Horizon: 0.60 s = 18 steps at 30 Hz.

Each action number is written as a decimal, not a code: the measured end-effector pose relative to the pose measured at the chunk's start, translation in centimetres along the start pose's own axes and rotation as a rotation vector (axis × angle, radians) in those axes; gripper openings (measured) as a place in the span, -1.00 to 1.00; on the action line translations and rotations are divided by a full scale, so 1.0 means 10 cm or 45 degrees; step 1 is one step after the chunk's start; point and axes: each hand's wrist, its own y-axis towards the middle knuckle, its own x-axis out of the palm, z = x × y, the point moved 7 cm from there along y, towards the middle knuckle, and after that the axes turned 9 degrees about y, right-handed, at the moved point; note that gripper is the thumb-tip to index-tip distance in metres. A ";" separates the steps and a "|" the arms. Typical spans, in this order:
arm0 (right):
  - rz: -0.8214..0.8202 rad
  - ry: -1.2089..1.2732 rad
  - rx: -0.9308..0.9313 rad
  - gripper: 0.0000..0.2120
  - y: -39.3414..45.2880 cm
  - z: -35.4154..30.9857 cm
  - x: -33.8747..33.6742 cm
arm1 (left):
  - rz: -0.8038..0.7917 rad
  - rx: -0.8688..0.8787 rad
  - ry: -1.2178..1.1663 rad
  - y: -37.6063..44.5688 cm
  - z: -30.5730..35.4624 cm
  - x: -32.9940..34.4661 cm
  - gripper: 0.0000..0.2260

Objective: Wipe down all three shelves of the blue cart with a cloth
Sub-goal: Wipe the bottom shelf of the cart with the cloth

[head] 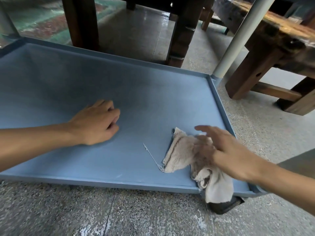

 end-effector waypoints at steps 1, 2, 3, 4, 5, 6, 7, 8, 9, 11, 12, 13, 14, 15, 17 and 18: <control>-0.030 -0.122 0.096 -0.41 -0.05 0.04 0.12 | 0.002 -0.010 0.013 0.03 0.02 0.00 -0.88; -0.072 -0.270 0.119 -0.35 -0.11 0.03 0.26 | 0.011 -0.017 0.026 0.05 0.04 0.00 -0.88; -0.080 -0.411 0.089 -0.32 -0.16 0.02 0.37 | 0.018 -0.025 0.040 0.05 0.05 0.00 -0.88; -0.071 -0.535 0.041 -0.31 -0.21 -0.01 0.44 | 0.024 -0.030 0.046 0.05 0.06 0.00 -0.88; -0.048 -0.637 0.003 -0.29 -0.25 -0.02 0.46 | 0.025 -0.028 0.040 0.03 0.05 0.00 -0.88; -0.016 -0.711 -0.026 -0.27 -0.29 -0.01 0.42 | 0.031 -0.015 0.029 0.02 0.05 0.00 -0.88; 0.039 -0.747 -0.063 -0.28 -0.31 -0.01 0.36 | 0.029 -0.005 0.022 0.00 0.04 -0.01 -0.89; 0.097 -0.764 -0.089 -0.31 -0.32 0.00 0.28 | 0.027 0.006 0.014 -0.01 0.02 -0.02 -0.87; 0.100 -0.769 -0.080 -0.35 -0.34 0.02 0.23 | 0.022 0.015 0.006 -0.03 0.02 -0.03 -0.80; -0.004 -0.776 -0.014 -0.38 -0.37 0.10 0.20 | 0.020 0.020 -0.006 -0.07 0.00 -0.04 -0.70; -0.065 -0.768 0.034 -0.41 -0.36 0.15 0.22 | 0.014 0.019 -0.003 -0.09 -0.01 -0.03 -0.68; -0.097 -0.778 0.067 -0.44 -0.36 0.18 0.24 | 0.010 0.016 0.004 -0.12 -0.01 -0.02 -0.67; -0.095 -0.800 0.071 -0.44 -0.34 0.18 0.24 | 0.026 0.018 0.014 -0.12 -0.02 -0.01 -0.68; -0.074 -0.794 0.063 -0.40 -0.28 0.20 0.25 | 0.042 0.013 0.022 -0.14 -0.03 0.00 -0.68; -0.035 -0.807 0.138 -0.31 -0.14 0.26 0.18 | 0.078 0.016 0.031 -0.13 -0.02 0.00 -0.69; 0.020 -0.774 0.194 -0.31 -0.05 0.28 0.10 | 0.090 0.019 0.038 -0.12 -0.02 0.00 -0.69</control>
